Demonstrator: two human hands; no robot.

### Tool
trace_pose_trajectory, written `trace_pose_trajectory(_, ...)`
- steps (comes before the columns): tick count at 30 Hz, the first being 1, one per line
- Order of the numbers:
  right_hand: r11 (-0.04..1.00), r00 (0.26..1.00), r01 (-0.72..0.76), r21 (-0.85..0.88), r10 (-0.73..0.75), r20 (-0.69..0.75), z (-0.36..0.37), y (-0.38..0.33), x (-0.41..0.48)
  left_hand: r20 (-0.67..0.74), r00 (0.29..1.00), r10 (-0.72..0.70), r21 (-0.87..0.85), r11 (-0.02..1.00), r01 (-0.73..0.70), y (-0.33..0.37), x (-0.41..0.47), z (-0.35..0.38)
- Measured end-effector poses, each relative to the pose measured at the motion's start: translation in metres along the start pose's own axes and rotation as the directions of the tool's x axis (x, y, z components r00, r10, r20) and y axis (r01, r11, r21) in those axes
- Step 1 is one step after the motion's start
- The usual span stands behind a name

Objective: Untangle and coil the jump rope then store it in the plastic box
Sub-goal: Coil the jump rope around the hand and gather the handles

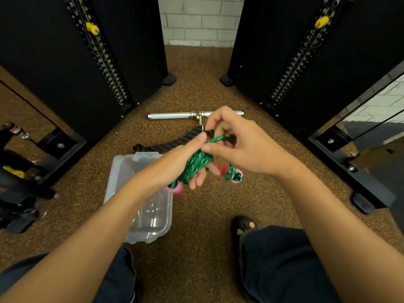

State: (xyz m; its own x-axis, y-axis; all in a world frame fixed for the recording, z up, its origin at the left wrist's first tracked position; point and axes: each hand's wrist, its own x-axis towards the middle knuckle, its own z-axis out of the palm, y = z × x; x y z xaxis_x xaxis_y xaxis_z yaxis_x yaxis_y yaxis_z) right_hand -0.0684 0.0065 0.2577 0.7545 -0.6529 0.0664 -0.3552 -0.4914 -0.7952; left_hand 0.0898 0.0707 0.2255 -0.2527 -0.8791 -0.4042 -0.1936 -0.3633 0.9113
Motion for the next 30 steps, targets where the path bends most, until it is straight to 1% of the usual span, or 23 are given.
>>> trace_pose_trajectory(2,0.999,0.999,-0.023,0.047,0.024,-0.027,-0.002,0.005,0.001,0.064,0.998,0.008,-0.131,0.991,0.001,0.007,-0.002,0.002)
trace_pose_trajectory(4,0.996,0.999,-0.031,0.083,0.034,-0.034,0.001,0.008,0.003,0.087,0.995,0.045,-0.255,0.967,-0.021,0.013,-0.004,0.004)
trace_pose_trajectory(7,0.992,0.998,-0.051,0.114,0.054,-0.022,0.005,0.008,0.005,0.125,0.985,0.122,-0.475,0.879,-0.049,0.014,-0.005,0.001)
trace_pose_trajectory(9,0.993,0.997,-0.076,0.086,0.078,-0.017,0.008,0.007,0.006,0.128,0.978,0.163,-0.604,0.796,-0.053,0.015,-0.004,0.0)
trace_pose_trajectory(12,0.993,0.993,-0.114,0.026,0.114,0.021,0.014,0.007,0.006,0.06,0.975,0.216,-0.776,0.625,-0.091,0.015,-0.004,-0.004)
trace_pose_trajectory(14,0.99,0.989,-0.137,-0.03,0.138,0.056,0.018,0.007,0.007,0.007,0.966,0.259,-0.852,0.507,-0.13,0.015,-0.003,-0.007)
trace_pose_trajectory(16,0.987,0.985,-0.146,-0.069,0.152,0.087,0.021,0.008,0.006,-0.061,0.964,0.259,-0.885,0.432,-0.172,0.016,-0.004,-0.01)
trace_pose_trajectory(17,0.986,0.983,-0.146,-0.083,0.155,0.103,0.023,0.008,0.006,-0.1,0.966,0.239,-0.888,0.416,-0.195,0.016,-0.004,-0.011)
trace_pose_trajectory(18,0.983,0.98,-0.148,-0.107,0.16,0.12,0.025,0.009,0.005,-0.141,0.966,0.217,-0.883,0.414,-0.222,0.017,-0.004,-0.011)
trace_pose_trajectory(20,0.973,0.973,-0.14,-0.181,0.169,0.156,0.029,0.01,0.005,-0.226,0.957,0.18,-0.847,0.449,-0.285,0.017,-0.003,-0.011)
trace_pose_trajectory(22,0.968,0.971,-0.094,-0.234,0.141,0.195,0.032,0.01,0.003,-0.319,0.937,0.141,-0.784,0.516,-0.345,0.017,-0.001,-0.011)
trace_pose_trajectory(24,0.965,0.969,-0.043,-0.258,0.104,0.226,0.034,0.007,0.002,-0.419,0.902,0.103,-0.691,0.608,-0.391,0.017,0.001,-0.01)
trace_pose_trajectory(26,0.966,0.97,-0.008,-0.257,0.07,0.231,0.036,0.003,0.001,-0.509,0.856,0.091,-0.557,0.723,-0.408,0.017,0.003,-0.008)
trace_pose_trajectory(28,0.968,0.975,0.019,-0.25,0.037,0.219,0.037,0.0,0.002,-0.563,0.821,0.098,-0.403,0.835,-0.376,0.017,0.003,-0.004)
trace_pose_trajectory(29,0.97,0.977,0.024,-0.243,0.029,0.212,0.037,0.0,0.002,-0.57,0.812,0.124,-0.286,0.897,-0.337,0.015,0.004,-0.003)
trace_pose_trajectory(30,0.971,0.979,0.028,-0.237,0.021,0.202,0.037,0.0,0.003,-0.556,0.813,0.171,-0.132,0.948,-0.289,0.013,0.004,-0.001)
